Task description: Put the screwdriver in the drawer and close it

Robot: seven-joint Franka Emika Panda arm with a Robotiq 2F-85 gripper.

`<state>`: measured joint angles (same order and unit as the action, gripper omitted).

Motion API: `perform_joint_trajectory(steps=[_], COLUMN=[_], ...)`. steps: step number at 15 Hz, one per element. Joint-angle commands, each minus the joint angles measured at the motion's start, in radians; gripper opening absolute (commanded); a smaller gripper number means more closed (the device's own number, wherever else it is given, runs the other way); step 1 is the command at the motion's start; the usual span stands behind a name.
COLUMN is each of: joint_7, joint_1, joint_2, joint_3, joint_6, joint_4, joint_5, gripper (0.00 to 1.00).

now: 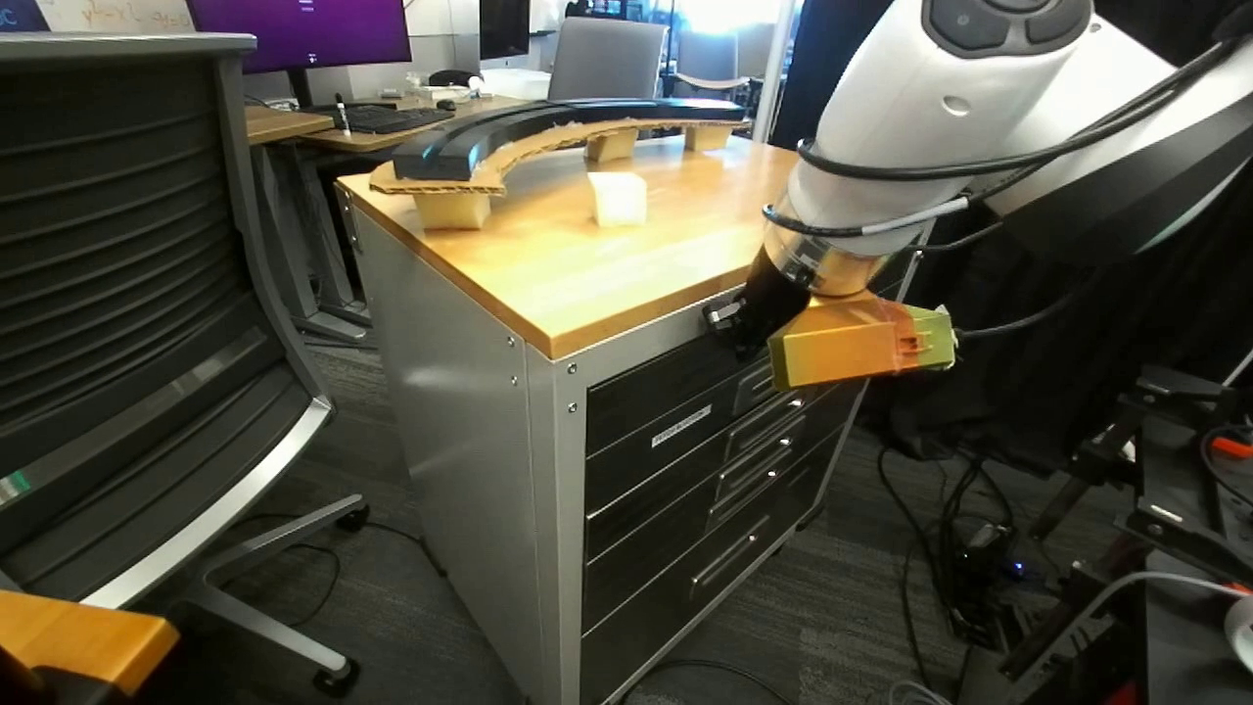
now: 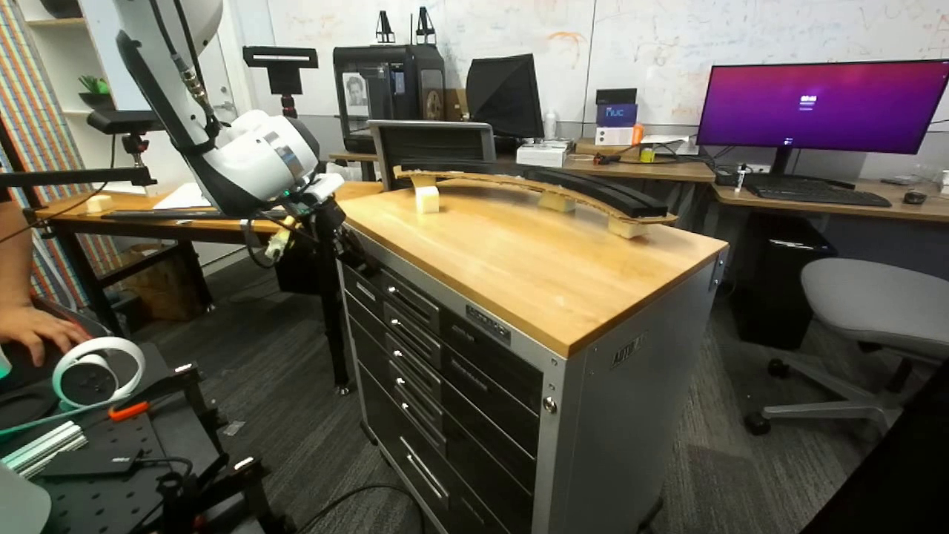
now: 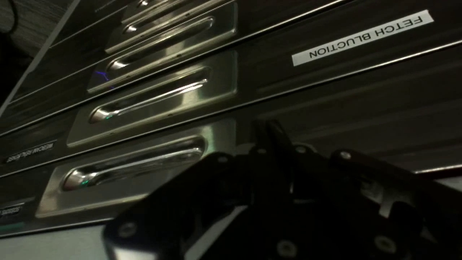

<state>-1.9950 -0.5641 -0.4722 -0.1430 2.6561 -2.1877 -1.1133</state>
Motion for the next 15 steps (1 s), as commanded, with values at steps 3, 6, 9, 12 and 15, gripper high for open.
perform_joint_trajectory(steps=[3, 6, 9, 12, 15], joint_7=[0.369, 0.608, 0.846, 1.02, 1.0], joint_1=[0.345, 0.52, 0.638, 0.485, 0.419], joint_2=[0.208, 0.26, 0.32, 0.432, 0.423], joint_3=[0.312, 0.544, 0.723, 0.585, 0.513], joint_6=[-0.001, -0.123, -0.317, -0.479, -0.465], joint_4=[-0.158, -0.169, -0.092, -0.004, 0.009], joint_5=[0.318, 0.58, 0.806, 1.007, 1.019], gripper=[0.55, 0.77, 0.98, 1.0, 1.0])
